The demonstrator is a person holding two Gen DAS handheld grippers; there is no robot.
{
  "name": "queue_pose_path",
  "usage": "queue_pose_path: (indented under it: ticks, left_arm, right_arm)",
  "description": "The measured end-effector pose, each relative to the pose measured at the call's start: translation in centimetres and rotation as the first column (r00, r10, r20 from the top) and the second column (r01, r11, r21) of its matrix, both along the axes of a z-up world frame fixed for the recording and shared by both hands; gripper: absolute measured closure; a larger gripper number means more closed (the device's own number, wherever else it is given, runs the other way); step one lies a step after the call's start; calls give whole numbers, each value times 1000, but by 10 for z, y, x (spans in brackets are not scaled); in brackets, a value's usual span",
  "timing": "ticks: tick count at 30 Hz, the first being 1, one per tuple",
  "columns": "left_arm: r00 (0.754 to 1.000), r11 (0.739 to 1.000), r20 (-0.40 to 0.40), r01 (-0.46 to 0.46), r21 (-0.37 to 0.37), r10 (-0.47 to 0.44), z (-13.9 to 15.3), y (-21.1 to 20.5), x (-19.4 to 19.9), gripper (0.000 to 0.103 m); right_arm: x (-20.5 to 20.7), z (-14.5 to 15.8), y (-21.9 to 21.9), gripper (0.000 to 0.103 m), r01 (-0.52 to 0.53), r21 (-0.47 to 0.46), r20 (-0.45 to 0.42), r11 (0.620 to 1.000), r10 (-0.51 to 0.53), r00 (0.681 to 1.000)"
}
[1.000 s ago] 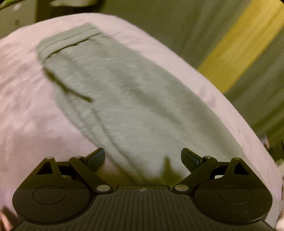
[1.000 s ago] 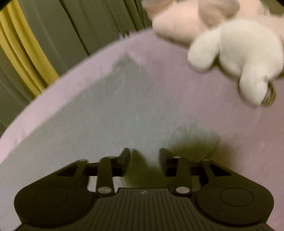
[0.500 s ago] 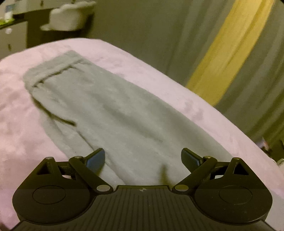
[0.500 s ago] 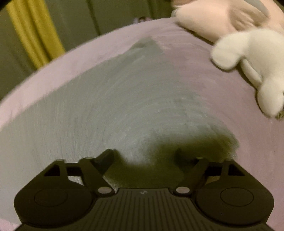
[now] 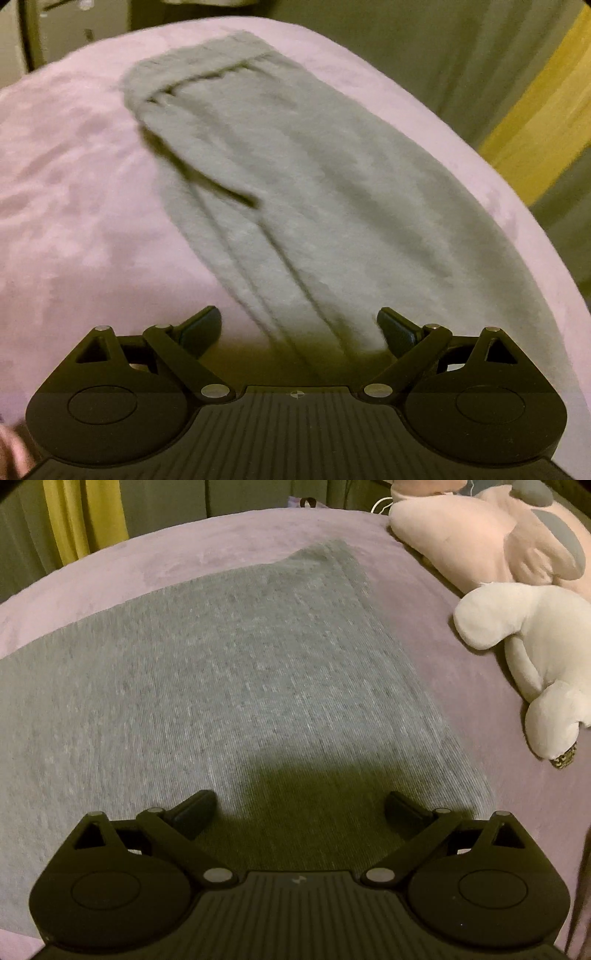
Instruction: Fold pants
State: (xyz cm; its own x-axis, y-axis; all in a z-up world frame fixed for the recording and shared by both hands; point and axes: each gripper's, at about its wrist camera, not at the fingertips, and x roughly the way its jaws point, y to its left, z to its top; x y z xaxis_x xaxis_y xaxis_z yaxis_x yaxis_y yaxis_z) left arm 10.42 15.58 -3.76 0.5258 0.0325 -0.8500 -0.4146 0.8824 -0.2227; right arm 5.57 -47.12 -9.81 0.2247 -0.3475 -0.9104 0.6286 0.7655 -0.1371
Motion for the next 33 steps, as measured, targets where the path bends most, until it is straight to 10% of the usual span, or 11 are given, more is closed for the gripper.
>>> queue_pose_path:
  ticks: [4, 7, 13, 19, 26, 33]
  left_arm:
    - [985, 980, 72, -165, 109, 158, 19, 14, -19, 7]
    - [955, 943, 194, -264, 203, 226, 38, 18, -34, 7]
    - [967, 964, 248, -116, 238, 55, 35, 6, -17, 3]
    - [969, 985, 245, -28, 171, -15, 19, 3, -12, 3]
    - [898, 984, 430, 18, 180, -95, 22, -6, -22, 3]
    - [998, 958, 51, 8, 287, -24, -21, -7, 28, 2]
  right_arm:
    - [5, 19, 12, 5, 26, -95, -5, 995, -26, 1000]
    - [10, 48, 21, 5, 85, -26, 173, 996, -79, 982]
    - [97, 71, 74, 5, -135, 183, 345, 974, 65, 937]
    - [214, 70, 160, 5, -442, 387, 447, 809, 255, 857]
    - [303, 45, 222, 5, -526, 594, 461, 609, 278, 843]
    - [334, 20, 241, 5, -532, 644, 367, 551, 387, 846]
